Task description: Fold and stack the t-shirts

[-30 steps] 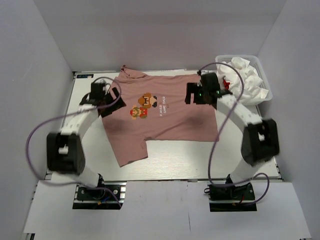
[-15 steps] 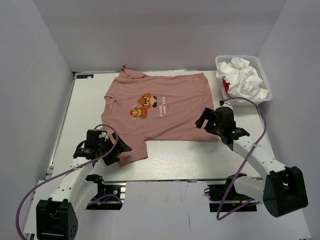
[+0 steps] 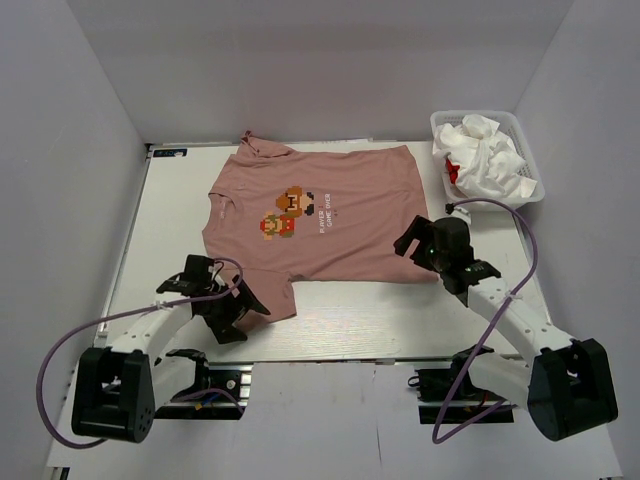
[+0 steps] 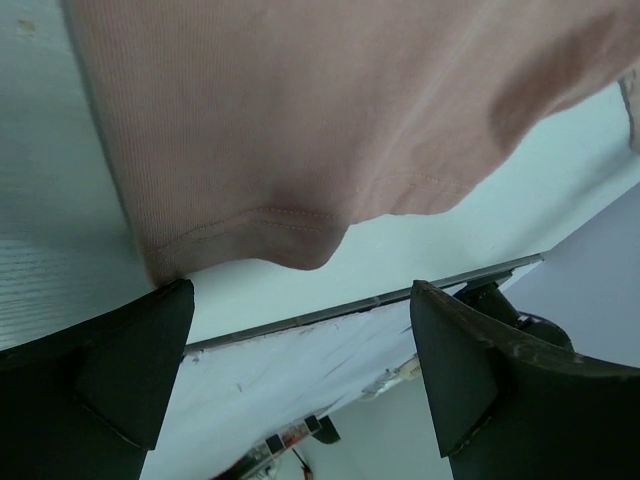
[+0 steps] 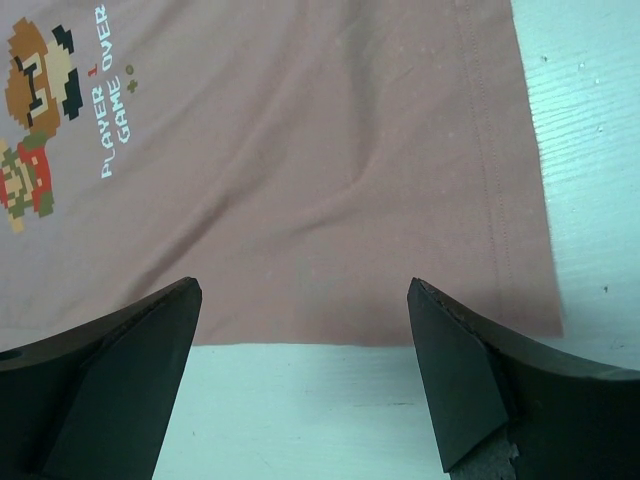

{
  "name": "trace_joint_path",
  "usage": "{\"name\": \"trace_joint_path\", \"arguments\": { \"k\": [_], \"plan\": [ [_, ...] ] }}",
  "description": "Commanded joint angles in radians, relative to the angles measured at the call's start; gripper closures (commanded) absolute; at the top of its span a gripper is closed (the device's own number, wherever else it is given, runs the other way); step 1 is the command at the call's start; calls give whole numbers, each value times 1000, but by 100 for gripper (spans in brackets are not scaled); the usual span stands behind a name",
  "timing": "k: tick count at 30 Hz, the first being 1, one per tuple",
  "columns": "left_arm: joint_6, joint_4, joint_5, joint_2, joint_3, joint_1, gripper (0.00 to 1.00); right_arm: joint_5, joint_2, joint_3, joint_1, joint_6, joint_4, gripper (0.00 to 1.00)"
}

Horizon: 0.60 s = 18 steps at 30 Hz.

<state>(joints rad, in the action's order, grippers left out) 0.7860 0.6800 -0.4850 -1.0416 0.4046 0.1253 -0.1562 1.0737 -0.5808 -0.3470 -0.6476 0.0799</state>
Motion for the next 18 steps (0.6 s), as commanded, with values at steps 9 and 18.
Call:
{"name": "trace_joint_path", "arguments": {
  "k": [9, 18],
  "plan": [
    [27, 98, 396, -260, 179, 14, 10, 1, 69, 7, 5, 15, -68, 10],
    [27, 113, 447, -382, 235, 14, 59, -66, 77, 12, 12, 23, -37, 10]
  ]
}}
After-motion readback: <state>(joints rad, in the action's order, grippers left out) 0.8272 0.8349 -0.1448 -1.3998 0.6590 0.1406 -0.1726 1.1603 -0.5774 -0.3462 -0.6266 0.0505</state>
